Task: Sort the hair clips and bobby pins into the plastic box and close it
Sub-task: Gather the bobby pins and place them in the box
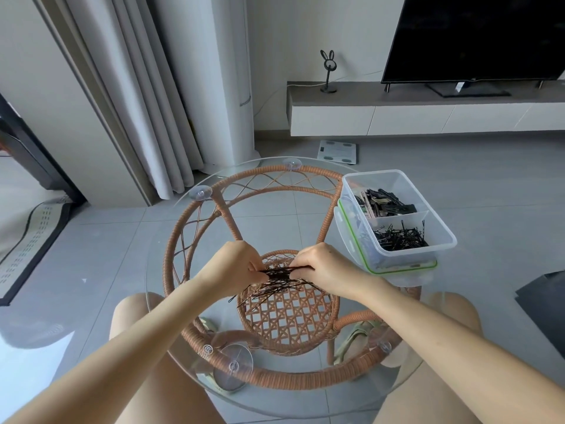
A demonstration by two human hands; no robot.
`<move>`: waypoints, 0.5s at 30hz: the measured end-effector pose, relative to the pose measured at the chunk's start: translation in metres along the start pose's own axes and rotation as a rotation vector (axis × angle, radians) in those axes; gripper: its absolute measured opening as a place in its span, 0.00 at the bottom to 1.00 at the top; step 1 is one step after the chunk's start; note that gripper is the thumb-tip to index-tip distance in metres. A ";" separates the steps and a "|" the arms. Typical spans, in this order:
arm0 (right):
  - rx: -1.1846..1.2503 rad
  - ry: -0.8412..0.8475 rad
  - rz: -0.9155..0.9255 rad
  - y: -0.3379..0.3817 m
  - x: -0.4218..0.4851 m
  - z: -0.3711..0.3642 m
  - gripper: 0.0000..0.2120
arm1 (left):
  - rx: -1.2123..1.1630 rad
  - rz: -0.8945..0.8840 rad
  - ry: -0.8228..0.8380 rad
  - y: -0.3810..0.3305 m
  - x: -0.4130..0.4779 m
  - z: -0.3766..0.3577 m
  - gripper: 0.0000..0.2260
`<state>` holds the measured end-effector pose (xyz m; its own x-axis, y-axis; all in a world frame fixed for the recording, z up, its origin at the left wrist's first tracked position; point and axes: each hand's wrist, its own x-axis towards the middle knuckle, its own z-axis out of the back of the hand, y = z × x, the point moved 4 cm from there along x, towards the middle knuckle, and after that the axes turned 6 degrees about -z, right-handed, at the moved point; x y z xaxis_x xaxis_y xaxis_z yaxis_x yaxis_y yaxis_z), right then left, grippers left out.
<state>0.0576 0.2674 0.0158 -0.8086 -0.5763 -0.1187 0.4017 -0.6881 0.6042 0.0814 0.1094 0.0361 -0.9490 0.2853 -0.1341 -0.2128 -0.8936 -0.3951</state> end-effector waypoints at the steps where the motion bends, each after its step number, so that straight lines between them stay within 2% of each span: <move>1: 0.008 -0.022 0.001 -0.001 0.000 0.003 0.09 | -0.010 -0.002 -0.016 0.000 0.000 0.003 0.09; 15: 0.140 -0.295 -0.069 -0.022 -0.018 0.084 0.06 | -0.207 0.022 -0.199 -0.007 0.013 0.058 0.04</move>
<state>0.0273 0.3302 0.0712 -0.9297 -0.3639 0.0574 0.2950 -0.6419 0.7078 0.0572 0.0995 0.0898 -0.9842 0.1746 0.0281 -0.1590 -0.8035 -0.5736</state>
